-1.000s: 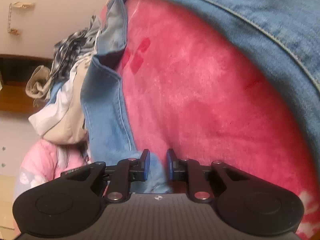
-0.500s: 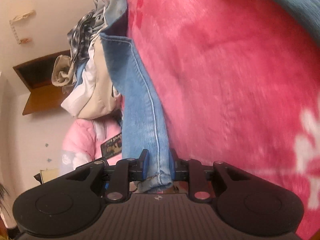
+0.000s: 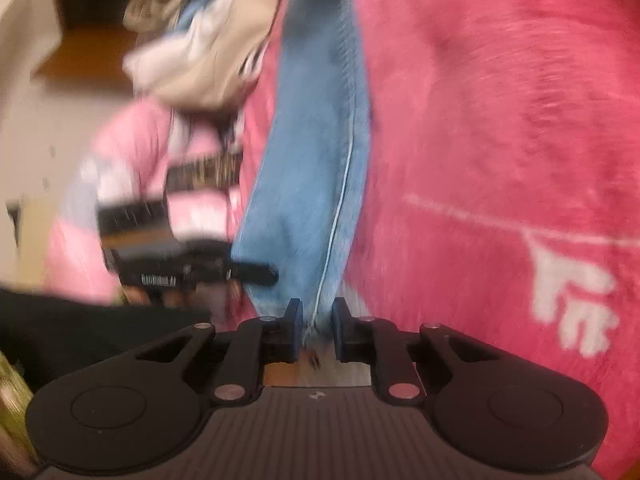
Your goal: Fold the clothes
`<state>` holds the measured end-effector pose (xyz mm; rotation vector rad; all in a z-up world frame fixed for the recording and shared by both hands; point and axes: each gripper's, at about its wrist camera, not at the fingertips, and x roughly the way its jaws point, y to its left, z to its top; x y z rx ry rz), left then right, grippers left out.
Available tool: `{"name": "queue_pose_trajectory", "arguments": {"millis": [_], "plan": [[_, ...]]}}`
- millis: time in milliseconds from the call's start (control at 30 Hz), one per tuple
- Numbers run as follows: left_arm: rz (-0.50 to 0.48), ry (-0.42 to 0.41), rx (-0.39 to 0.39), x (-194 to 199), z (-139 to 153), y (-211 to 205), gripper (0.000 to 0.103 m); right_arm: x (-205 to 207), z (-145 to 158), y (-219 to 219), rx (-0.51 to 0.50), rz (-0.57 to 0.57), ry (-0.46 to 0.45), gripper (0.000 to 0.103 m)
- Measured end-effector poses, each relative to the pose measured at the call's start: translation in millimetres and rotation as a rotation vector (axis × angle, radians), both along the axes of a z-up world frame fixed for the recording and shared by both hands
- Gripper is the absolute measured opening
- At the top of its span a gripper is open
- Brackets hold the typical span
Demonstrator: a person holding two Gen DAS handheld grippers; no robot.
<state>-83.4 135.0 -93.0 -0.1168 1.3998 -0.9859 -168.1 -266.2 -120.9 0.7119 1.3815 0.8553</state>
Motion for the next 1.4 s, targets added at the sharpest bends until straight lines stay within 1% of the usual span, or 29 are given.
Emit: {"name": "queue_pose_trajectory", "arguments": {"millis": [33,67,100,167,233,300,367,400,467,533,600,633,667,700,767,867,967,1067,1100,1133,1167,1200,1333,1400], "plan": [[-0.035,-0.007,0.037,-1.8,-3.4,-1.0,0.005,-2.5,-0.4,4.5,-0.023,0.029,-0.007,0.016],[-0.049,-0.003,0.075,-2.7,-9.0,-1.6,0.005,-4.5,-3.0,8.9,-0.048,0.052,-0.004,0.016],[-0.041,0.018,0.092,-1.8,-13.9,-3.2,0.005,-5.6,-5.9,12.3,-0.068,0.067,0.004,0.016],[0.014,0.083,0.066,1.5,-24.9,7.7,0.007,-5.1,-10.3,15.2,-0.094,0.073,0.027,0.017],[0.066,0.151,0.040,3.1,-30.4,21.1,0.012,-3.5,-10.6,13.3,-0.091,0.056,0.040,0.019],[0.115,0.215,0.018,4.5,-34.9,32.9,0.018,-3.0,-7.7,9.1,-0.081,0.036,0.028,0.026],[0.143,0.241,0.006,1.8,-35.9,38.1,0.021,-3.0,-4.7,4.1,-0.066,0.014,0.013,0.041],[0.148,0.242,0.008,1.9,-36.3,36.6,0.021,-3.0,-3.5,1.5,-0.055,0.001,0.006,0.043],[0.136,0.215,0.030,-1.6,-39.1,35.5,0.021,-0.5,-4.7,-2.6,-0.047,-0.031,-0.003,0.044],[0.107,0.146,0.084,-10.0,-38.6,28.0,0.017,3.2,-10.7,-3.3,-0.040,-0.074,0.001,0.043],[0.078,0.086,0.128,-15.6,-29.2,21.9,0.010,7.1,-14.3,2.0,-0.048,-0.086,-0.007,0.037],[0.064,0.067,0.143,-17.9,-25.1,19.4,0.007,8.7,-14.2,6.7,-0.059,-0.070,-0.021,0.026],[0.053,0.057,0.154,-19.2,-21.2,17.7,0.004,10.2,-12.1,12.8,-0.070,-0.031,-0.043,0.007],[0.041,0.048,0.163,-20.4,-17.2,16.2,0.002,10.9,-9.6,18.4,-0.068,0.011,-0.063,0.004],[0.026,0.054,0.163,-20.3,-10.5,13.7,0.002,9.3,1.1,23.9,-0.040,0.073,-0.130,0.003],[0.011,0.073,0.172,-18.3,-5.2,24.7,0.001,7.8,18.5,27.1,0.010,0.141,-0.190,0.003],[-0.003,0.104,0.193,-17.6,-9.1,30.5,0.001,4.9,20.1,30.5,0.016,0.186,-0.178,0.001],[-0.007,0.111,0.212,-17.6,-11.9,33.1,0.001,1.5,15.3,30.4,0.004,0.204,-0.155,0.001],[-0.011,0.111,0.216,-17.0,-11.7,31.6,0.001,0.5,14.4,28.9,0.004,0.205,-0.151,0.001],[-0.024,0.096,0.238,-17.7,-12.7,31.2,0.001,0.0,14.1,26.8,0.006,0.204,-0.147,0.000],[-0.040,0.077,0.265,-20.3,-15.2,19.4,0.001,0.0,14.3,24.6,0.009,0.204,-0.146,0.000],[-0.044,0.075,0.272,-20.4,-16.3,17.4,0.001,-0.7,14.1,22.9,0.005,0.208,-0.145,0.000],[-0.056,0.072,0.282,-19.4,-15.7,18.5,0.001,-0.7,14.4,25.7,-0.048,0.248,-0.150,0.000],[-0.066,0.071,0.298,-18.6,-14.1,18.4,0.001,-0.5,17.0,26.0,-0.075,0.261,-0.169,0.000]]}}
